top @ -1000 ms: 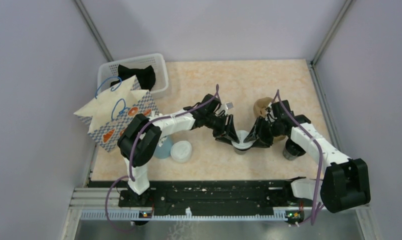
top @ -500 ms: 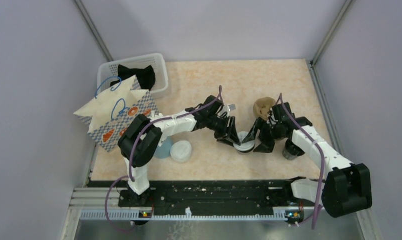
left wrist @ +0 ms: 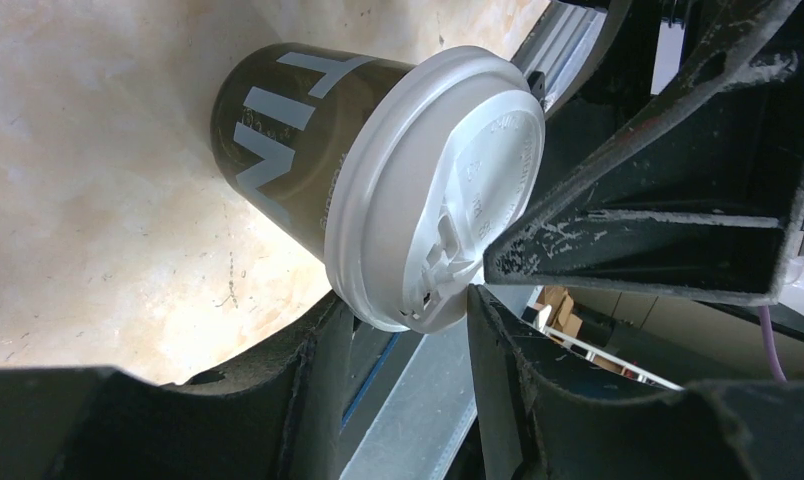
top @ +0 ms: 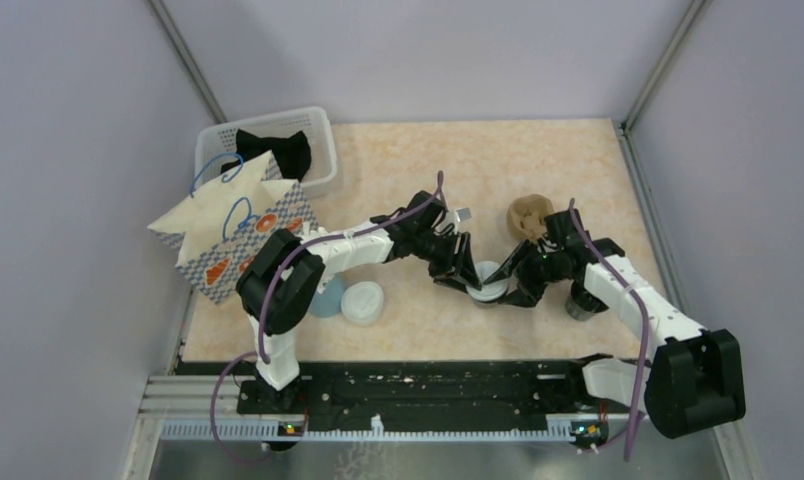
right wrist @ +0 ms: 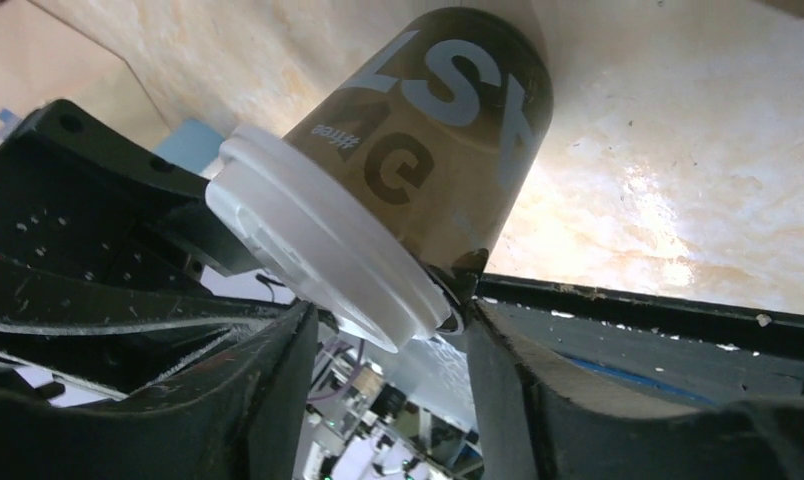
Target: Pack the takeout coffee
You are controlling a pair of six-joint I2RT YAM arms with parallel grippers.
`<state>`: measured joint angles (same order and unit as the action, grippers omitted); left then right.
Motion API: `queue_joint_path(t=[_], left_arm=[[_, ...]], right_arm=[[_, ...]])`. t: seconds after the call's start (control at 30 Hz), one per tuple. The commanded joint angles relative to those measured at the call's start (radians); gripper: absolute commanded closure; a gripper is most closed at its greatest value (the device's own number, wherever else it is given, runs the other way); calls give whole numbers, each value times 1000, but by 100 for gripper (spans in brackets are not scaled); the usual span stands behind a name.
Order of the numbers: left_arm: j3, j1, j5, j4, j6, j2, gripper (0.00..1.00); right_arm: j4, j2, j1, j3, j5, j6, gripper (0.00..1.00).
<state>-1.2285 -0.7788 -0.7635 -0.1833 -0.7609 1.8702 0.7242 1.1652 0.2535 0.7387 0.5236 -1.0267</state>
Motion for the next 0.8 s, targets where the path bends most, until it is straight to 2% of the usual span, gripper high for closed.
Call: queue_joint_path(t=[0.0, 0.17, 0.4, 0.5, 0.63, 0.77], left_arm=[[-22, -4, 5, 39, 3, 14, 48], [-25, -4, 1, 46, -2, 18, 48], [-41, -4, 1, 43, -6, 33, 47], [-74, -4, 8, 24, 6, 39, 45], [-107, -2, 12, -7, 36, 47, 39], [-127, 1, 11, -24, 53, 57, 38]], right_arm=[[-56, 8, 7, 0, -24, -74, 48], [-85, 49, 7, -1, -30, -85, 52], [-112, 81, 7, 2, -34, -72, 64], [-101, 104, 6, 15, -36, -32, 66], [-78, 122, 3, 41, -37, 34, 63], [-71, 108, 0, 57, -51, 102, 52]])
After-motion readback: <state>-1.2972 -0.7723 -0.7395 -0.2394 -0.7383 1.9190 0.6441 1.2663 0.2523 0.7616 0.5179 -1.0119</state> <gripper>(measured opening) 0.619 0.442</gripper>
